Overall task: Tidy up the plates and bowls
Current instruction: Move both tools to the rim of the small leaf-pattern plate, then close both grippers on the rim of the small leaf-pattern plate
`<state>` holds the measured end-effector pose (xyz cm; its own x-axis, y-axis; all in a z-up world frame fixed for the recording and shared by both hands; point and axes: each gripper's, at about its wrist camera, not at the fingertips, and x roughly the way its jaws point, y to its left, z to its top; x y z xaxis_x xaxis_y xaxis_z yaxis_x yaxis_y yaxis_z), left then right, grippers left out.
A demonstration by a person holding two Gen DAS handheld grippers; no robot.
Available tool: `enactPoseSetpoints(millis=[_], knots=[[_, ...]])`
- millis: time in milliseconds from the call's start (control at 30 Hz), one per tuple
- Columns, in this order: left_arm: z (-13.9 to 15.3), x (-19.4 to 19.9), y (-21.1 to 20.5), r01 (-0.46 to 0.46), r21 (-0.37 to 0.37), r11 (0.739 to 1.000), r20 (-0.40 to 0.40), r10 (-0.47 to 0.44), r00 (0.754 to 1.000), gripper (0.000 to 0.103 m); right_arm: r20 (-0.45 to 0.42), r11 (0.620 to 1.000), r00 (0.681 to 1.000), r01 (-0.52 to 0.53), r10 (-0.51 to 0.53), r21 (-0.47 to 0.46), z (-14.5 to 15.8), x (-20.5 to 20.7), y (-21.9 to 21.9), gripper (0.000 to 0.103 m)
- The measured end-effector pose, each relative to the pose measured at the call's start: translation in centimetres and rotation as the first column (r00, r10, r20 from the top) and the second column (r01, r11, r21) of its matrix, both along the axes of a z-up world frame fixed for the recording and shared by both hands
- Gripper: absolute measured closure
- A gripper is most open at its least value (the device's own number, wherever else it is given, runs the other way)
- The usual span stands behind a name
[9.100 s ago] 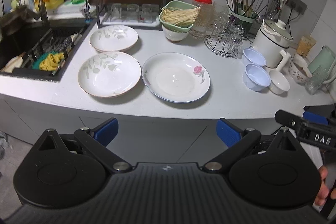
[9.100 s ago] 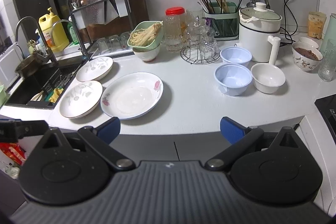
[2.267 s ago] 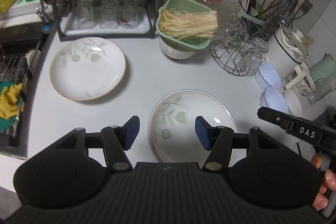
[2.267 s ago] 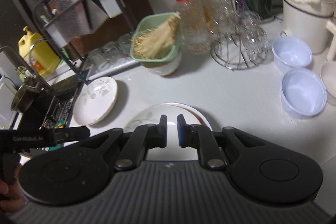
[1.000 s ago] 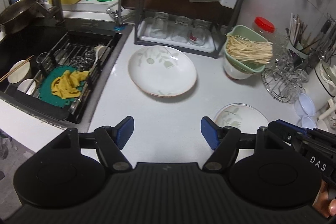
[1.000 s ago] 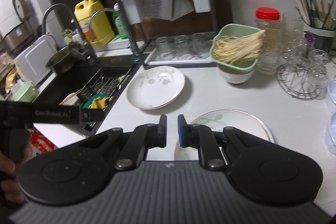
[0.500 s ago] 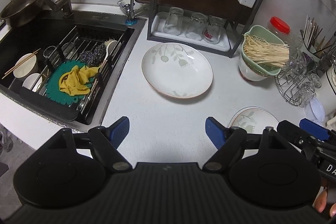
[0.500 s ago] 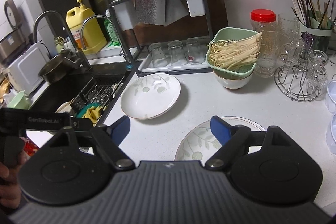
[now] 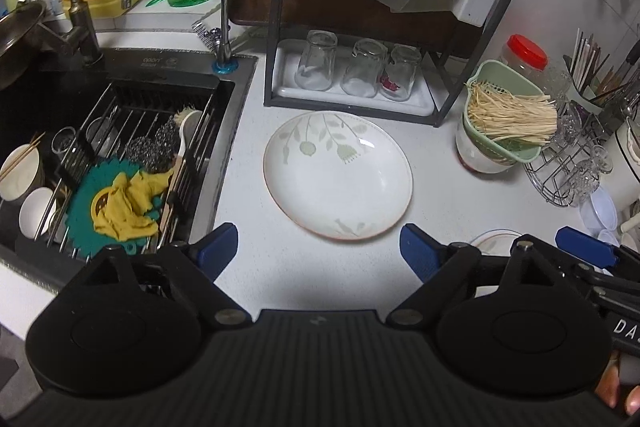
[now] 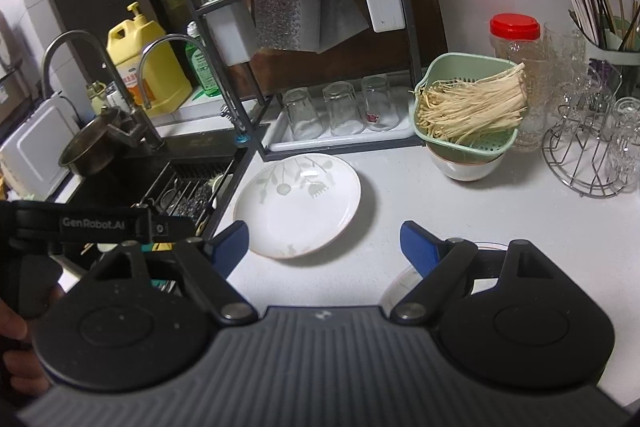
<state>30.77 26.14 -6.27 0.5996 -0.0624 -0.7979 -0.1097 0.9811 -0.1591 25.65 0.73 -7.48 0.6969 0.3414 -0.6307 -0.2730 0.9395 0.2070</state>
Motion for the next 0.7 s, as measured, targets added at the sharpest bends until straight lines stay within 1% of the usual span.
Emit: enactPoseSetpoints(millis=[233,367,467,633,700], knots=[[-1.8,2.6,2.2,0.058,-0.028,0.998,-0.015,-0.059,0.998,0.012,-0.030,0.999,0.998,0.048,-0.049,-0.020,-1.2,1.9,2.0,0.020],[-3.0,4.1,3.2,0.107,-0.043,0.993,-0.025,-0.108,0.994,0.012,-0.081,0.996,0.993,0.086,-0.087,-0.015,-2.4,3.5,3.1,0.028],[-3.8,5.4,4.0,0.134,-0.053,0.990,-0.034,-0.136,0.990,0.012,-0.111,0.992,0.986,0.122,-0.126,-0.035,-3.3,4.5,4.0,0.032],[-5.1,8.0,5.1,0.186,-0.058,0.981,-0.040,-0.188,0.981,0.012,-0.134,0.981,0.972,0.186,-0.191,-0.045,-4.6,5.9,4.9,0.032],[-5.6,8.8,5.3,0.202,-0.059,0.978,-0.036,-0.204,0.978,0.012,-0.157,0.976,0.963,0.213,-0.217,-0.046,-5.2,6.6,5.2,0.036]])
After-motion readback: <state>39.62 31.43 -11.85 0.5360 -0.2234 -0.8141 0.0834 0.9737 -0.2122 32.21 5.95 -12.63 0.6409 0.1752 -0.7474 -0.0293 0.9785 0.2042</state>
